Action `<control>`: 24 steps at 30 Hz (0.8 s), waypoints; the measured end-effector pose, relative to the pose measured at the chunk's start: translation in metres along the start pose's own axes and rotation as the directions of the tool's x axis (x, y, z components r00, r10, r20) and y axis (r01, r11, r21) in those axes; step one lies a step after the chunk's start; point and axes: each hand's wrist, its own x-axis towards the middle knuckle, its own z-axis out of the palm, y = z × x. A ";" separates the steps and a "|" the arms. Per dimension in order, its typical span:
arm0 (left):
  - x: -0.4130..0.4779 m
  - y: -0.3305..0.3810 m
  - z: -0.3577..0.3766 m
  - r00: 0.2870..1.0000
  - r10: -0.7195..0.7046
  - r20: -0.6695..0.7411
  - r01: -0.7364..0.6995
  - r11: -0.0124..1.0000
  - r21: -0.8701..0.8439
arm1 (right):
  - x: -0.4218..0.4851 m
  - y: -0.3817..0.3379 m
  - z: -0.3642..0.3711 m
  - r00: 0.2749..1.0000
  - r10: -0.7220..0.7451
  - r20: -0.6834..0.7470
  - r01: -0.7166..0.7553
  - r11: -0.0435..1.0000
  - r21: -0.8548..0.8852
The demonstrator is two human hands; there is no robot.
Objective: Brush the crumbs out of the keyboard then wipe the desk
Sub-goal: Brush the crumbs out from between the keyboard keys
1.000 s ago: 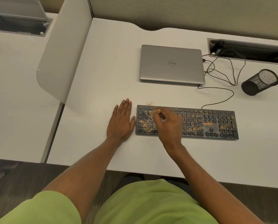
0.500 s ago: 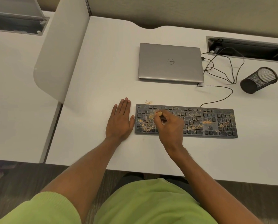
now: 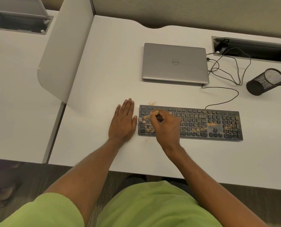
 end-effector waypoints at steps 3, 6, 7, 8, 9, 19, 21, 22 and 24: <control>0.000 0.000 0.000 1.000 0.001 -0.004 -0.001 1.000 -0.013 | 0.002 0.002 0.005 0.998 0.034 0.043 -0.033 0.999 -0.028; 0.000 0.000 0.001 1.000 -0.001 -0.010 0.001 1.000 -0.016 | 0.002 0.005 0.002 0.998 0.069 0.007 -0.068 0.995 -0.072; 0.000 0.000 0.001 1.000 -0.003 -0.014 0.003 1.000 -0.017 | 0.001 0.004 0.001 0.997 0.075 -0.003 -0.075 0.994 -0.075; 0.000 0.000 0.001 1.000 -0.004 -0.016 0.004 1.000 -0.017 | 0.000 0.003 0.000 0.997 0.073 -0.011 -0.073 0.995 -0.064; 0.000 0.000 0.002 1.000 -0.005 -0.014 0.005 1.000 -0.017 | -0.001 0.000 -0.001 0.998 0.063 -0.023 -0.064 0.997 -0.044; 0.001 -0.001 0.003 1.000 -0.007 -0.014 0.007 1.000 -0.002 | -0.008 0.000 0.007 0.999 0.042 0.022 -0.039 0.995 -0.097; 0.001 -0.001 0.003 1.000 -0.009 -0.011 0.009 1.000 -0.002 | -0.010 -0.002 0.005 0.997 0.074 0.032 -0.071 0.994 -0.085; 0.001 -0.001 0.003 1.000 -0.010 -0.007 0.010 1.000 -0.002 | -0.010 -0.005 0.003 0.997 0.079 0.020 -0.077 0.995 -0.063; 0.001 0.000 0.003 1.000 -0.010 -0.003 0.010 1.000 -0.001 | -0.009 -0.009 0.002 0.998 0.058 -0.022 -0.058 0.998 -0.018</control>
